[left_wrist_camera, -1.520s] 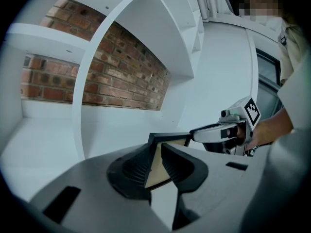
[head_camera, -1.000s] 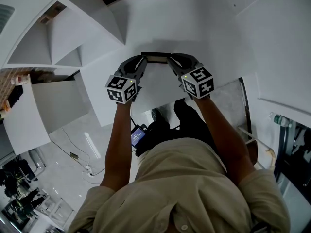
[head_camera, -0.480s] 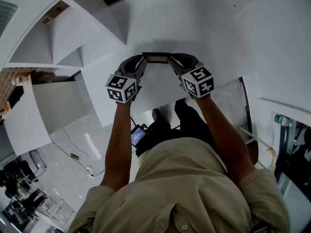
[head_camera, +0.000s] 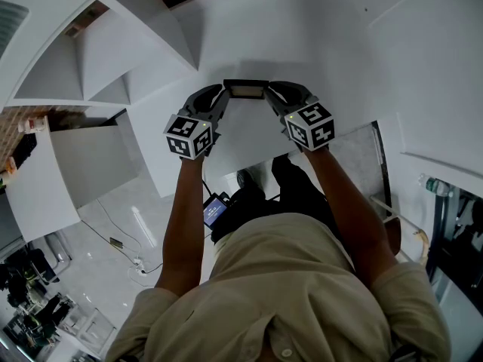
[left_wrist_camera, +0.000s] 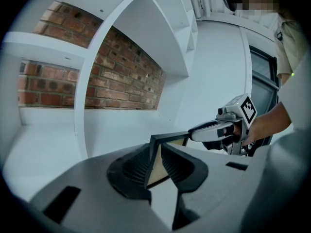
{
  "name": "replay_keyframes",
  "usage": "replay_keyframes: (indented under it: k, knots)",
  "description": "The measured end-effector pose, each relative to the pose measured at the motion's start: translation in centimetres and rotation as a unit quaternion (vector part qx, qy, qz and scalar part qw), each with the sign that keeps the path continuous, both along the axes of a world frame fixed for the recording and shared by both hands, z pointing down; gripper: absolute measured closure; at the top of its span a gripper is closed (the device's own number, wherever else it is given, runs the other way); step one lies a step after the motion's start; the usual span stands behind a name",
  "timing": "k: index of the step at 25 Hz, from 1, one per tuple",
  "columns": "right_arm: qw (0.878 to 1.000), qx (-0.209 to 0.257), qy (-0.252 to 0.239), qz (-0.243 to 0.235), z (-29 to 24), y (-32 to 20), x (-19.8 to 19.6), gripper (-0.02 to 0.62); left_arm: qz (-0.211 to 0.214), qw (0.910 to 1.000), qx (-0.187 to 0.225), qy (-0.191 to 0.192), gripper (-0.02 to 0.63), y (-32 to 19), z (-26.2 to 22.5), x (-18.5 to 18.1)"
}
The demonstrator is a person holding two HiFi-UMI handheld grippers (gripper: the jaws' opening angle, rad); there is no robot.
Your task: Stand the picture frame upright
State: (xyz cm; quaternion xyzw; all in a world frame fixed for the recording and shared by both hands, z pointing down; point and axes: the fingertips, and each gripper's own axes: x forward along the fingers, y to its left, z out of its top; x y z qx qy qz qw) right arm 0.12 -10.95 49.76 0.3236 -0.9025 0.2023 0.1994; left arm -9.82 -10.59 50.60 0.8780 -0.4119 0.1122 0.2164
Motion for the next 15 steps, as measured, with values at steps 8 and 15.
replay_keyframes:
  k: [8,15]
  knots:
    - [1.000,0.000,0.002,-0.001,0.20,-0.39,-0.26,0.534,0.006,1.0000,-0.001,0.003,0.546,-0.40,0.25,-0.14]
    - [1.000,0.000,0.003,-0.006,0.16,-0.37,-0.27,0.534,0.011,0.9999,-0.002,0.004,0.546,-0.50,0.33,0.28]
